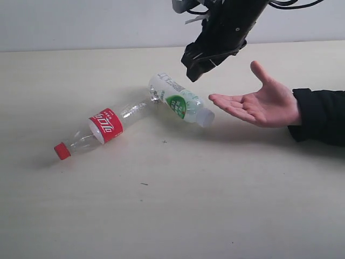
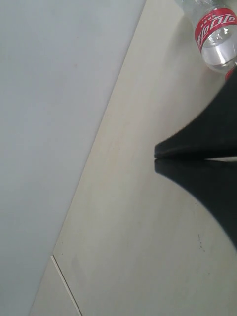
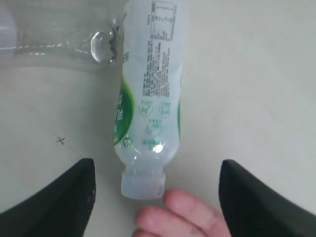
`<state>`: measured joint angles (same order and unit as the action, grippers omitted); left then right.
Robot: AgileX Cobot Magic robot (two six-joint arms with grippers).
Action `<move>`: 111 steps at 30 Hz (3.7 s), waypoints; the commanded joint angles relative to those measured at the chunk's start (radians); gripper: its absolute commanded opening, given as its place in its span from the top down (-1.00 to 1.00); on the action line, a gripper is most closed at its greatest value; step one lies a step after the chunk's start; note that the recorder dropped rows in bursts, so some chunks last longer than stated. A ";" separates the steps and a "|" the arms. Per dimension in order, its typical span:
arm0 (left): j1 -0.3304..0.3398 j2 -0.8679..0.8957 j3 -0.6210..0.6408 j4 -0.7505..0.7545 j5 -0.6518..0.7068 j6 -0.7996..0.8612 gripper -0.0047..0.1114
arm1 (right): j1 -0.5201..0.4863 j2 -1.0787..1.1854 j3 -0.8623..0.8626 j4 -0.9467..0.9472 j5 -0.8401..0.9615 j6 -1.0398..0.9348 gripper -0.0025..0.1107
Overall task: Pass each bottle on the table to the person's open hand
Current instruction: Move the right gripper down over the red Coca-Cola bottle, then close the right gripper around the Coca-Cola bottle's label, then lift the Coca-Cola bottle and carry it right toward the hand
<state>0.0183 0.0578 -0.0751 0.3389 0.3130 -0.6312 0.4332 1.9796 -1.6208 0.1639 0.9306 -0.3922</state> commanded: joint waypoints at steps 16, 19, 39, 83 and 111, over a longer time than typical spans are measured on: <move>0.002 -0.005 0.005 -0.003 -0.001 -0.001 0.92 | 0.148 0.189 -0.151 -0.185 -0.058 -0.379 -0.33; 0.002 -0.005 0.005 -0.003 -0.001 -0.001 0.92 | 0.230 0.189 -0.151 -0.208 -0.124 -0.571 -0.33; 0.002 -0.005 0.005 -0.003 -0.001 -0.001 0.92 | 0.386 0.321 -0.151 -0.388 -0.290 -0.745 -0.39; 0.002 -0.005 0.005 -0.003 -0.001 -0.001 0.92 | 0.451 -0.017 -0.151 -0.429 0.030 0.240 0.96; 0.002 -0.005 0.005 -0.003 -0.001 -0.001 0.92 | 0.184 -0.353 0.109 -0.297 0.290 0.501 0.96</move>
<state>0.0183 0.0578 -0.0751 0.3389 0.3130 -0.6312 0.6679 1.6888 -1.5586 -0.1338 1.2201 0.1007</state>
